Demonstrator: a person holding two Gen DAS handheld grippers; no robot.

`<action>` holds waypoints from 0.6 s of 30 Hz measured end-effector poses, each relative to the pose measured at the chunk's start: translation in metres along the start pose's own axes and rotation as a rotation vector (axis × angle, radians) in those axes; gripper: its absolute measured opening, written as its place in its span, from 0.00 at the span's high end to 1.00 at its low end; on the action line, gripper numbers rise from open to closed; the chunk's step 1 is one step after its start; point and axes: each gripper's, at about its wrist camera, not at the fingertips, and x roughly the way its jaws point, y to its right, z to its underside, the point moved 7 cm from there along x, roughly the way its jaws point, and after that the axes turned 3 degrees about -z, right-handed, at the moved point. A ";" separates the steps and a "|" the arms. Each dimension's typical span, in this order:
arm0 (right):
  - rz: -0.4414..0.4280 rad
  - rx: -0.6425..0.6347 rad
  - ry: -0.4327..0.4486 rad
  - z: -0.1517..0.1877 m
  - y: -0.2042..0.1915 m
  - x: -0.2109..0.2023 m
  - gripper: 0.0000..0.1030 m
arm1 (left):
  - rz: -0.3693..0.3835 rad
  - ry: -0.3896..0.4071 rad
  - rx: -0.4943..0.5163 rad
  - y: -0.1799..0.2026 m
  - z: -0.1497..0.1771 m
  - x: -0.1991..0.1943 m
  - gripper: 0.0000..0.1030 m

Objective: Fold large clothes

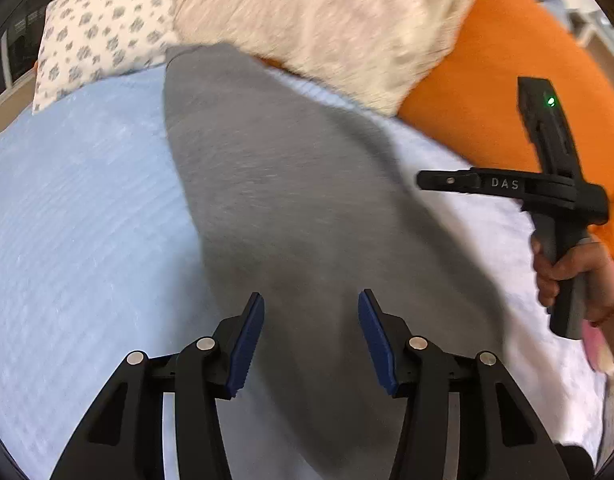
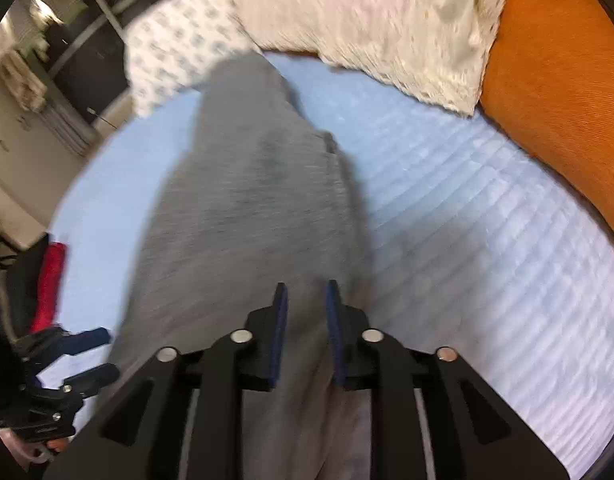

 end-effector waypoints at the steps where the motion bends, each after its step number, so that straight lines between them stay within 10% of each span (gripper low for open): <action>1: -0.043 0.001 -0.010 0.013 -0.008 -0.010 0.76 | 0.017 0.014 0.018 0.008 0.008 -0.009 0.49; 4: -0.138 0.006 -0.065 0.051 -0.031 -0.025 0.76 | 0.039 -0.009 0.068 0.027 0.029 -0.015 0.49; 12: 0.037 -0.028 -0.181 0.098 -0.017 -0.007 0.76 | 0.028 -0.118 0.011 0.028 0.050 0.008 0.49; 15: 0.003 0.017 -0.106 0.092 -0.022 -0.048 0.40 | 0.120 -0.111 -0.169 0.013 0.047 -0.020 0.48; 18: -0.007 0.062 -0.081 0.100 -0.016 -0.081 0.35 | 0.195 -0.133 -0.370 -0.008 0.061 -0.038 0.47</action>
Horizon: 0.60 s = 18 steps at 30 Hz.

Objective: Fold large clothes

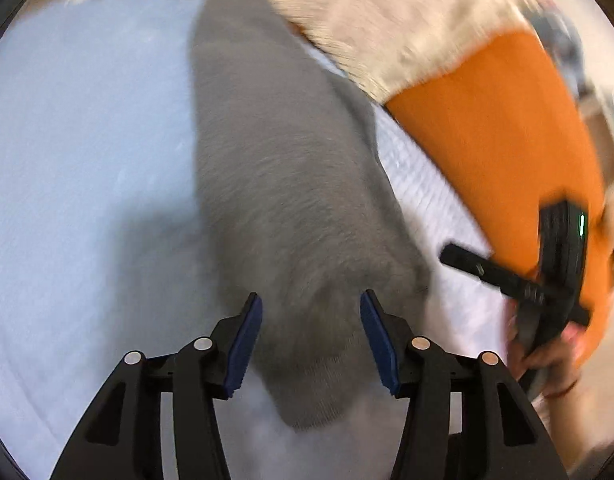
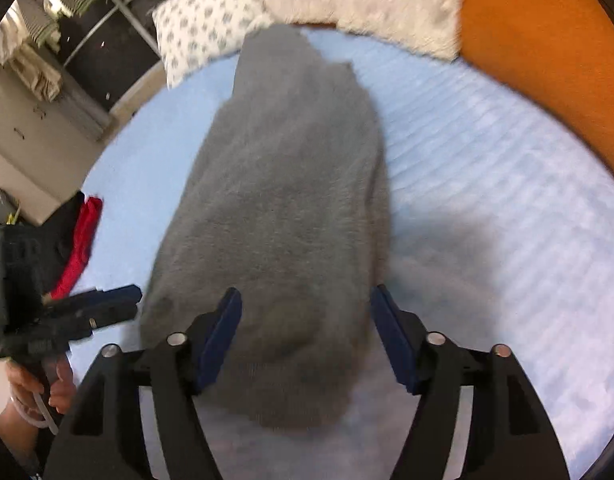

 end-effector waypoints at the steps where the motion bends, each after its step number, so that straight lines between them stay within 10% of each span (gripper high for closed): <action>1: -0.031 0.050 -0.009 0.006 0.007 -0.006 0.34 | 0.028 -0.027 -0.069 -0.009 0.007 0.000 0.47; 16: -0.228 0.300 -0.238 0.052 0.007 0.064 0.32 | 0.191 -0.212 -0.243 -0.013 0.058 0.052 0.55; 18: -0.263 0.336 -0.234 0.048 0.006 0.065 0.55 | 0.200 -0.236 -0.275 -0.018 0.058 0.054 0.66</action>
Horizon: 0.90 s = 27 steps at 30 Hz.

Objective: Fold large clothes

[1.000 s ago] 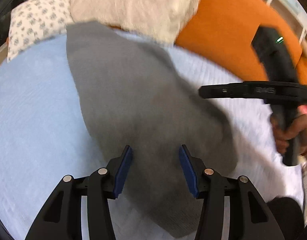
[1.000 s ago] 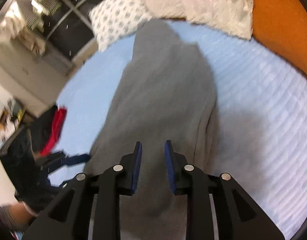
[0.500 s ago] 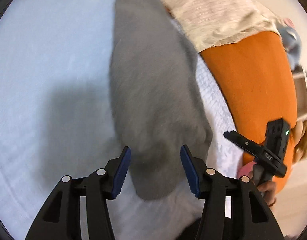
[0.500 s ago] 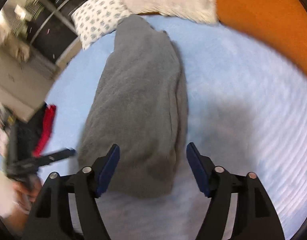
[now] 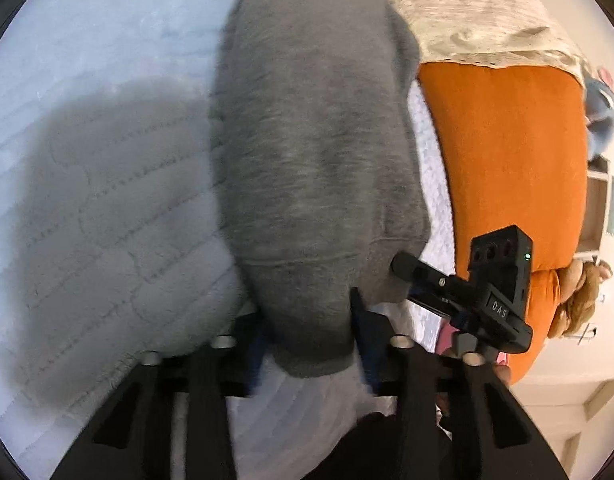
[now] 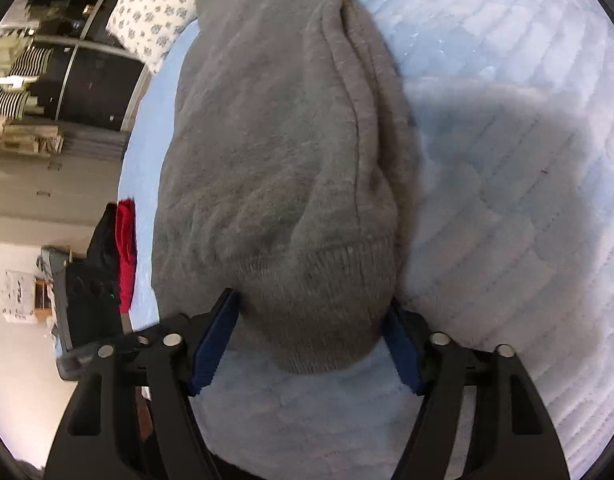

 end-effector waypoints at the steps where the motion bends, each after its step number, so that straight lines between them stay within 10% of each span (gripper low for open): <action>1: -0.020 0.016 -0.003 -0.002 -0.001 0.002 0.60 | 0.012 -0.007 -0.014 0.001 0.000 0.001 0.68; 9: -0.154 0.060 0.027 -0.020 -0.030 -0.030 0.72 | 0.263 -0.115 -0.217 0.014 -0.017 -0.023 0.77; 15: -0.256 0.019 0.127 -0.099 -0.089 -0.064 0.72 | 0.409 -0.120 -0.194 0.068 -0.082 -0.062 0.77; 27: -0.056 0.013 0.181 -0.261 -0.119 0.015 0.73 | 0.350 0.047 -0.372 0.060 -0.276 -0.056 0.76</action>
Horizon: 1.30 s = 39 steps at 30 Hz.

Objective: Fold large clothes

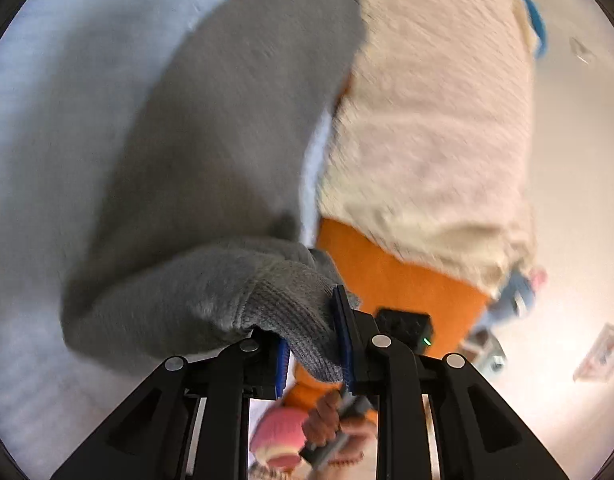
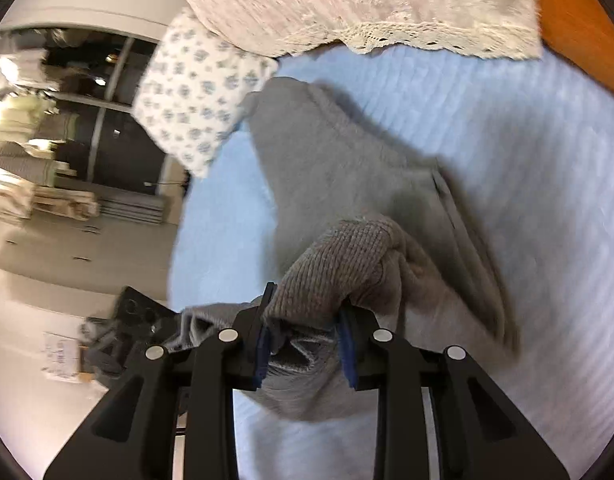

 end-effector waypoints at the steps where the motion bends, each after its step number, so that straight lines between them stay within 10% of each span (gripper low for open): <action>1: 0.030 0.009 0.014 -0.006 0.003 0.012 0.73 | -0.011 0.018 -0.021 -0.006 -0.013 0.004 0.76; 11: 0.177 -0.072 -0.007 -0.017 0.014 0.045 0.60 | -0.057 -0.041 0.007 -0.019 -0.062 0.035 0.74; 13: 0.199 -0.129 0.005 -0.019 0.006 0.028 0.44 | -0.037 -0.070 0.084 -0.009 -0.054 0.022 0.64; 15: 0.245 -0.228 0.081 -0.025 -0.008 -0.006 0.04 | -0.020 -0.024 0.199 0.017 -0.048 -0.005 0.35; 17: 0.251 -0.307 0.129 -0.028 -0.022 -0.033 0.05 | -0.016 0.062 0.285 0.038 -0.048 -0.035 0.15; 20: 0.208 -0.401 0.124 -0.016 -0.038 -0.044 0.10 | -0.051 0.075 0.375 0.054 -0.035 -0.056 0.15; 25: 0.292 -0.434 -0.020 0.010 -0.020 0.001 0.58 | -0.334 0.028 0.643 0.039 0.004 -0.013 0.26; 30: 0.368 -0.426 -0.034 0.010 0.010 0.039 0.48 | -0.581 0.039 0.735 -0.010 0.005 0.025 0.40; 34: 0.472 -0.425 0.048 -0.003 0.030 0.046 0.45 | -0.532 0.105 0.610 -0.024 -0.023 0.032 0.42; 39: 0.494 -0.591 0.050 0.018 0.004 0.041 0.26 | -0.582 0.145 0.721 -0.004 -0.006 0.020 0.39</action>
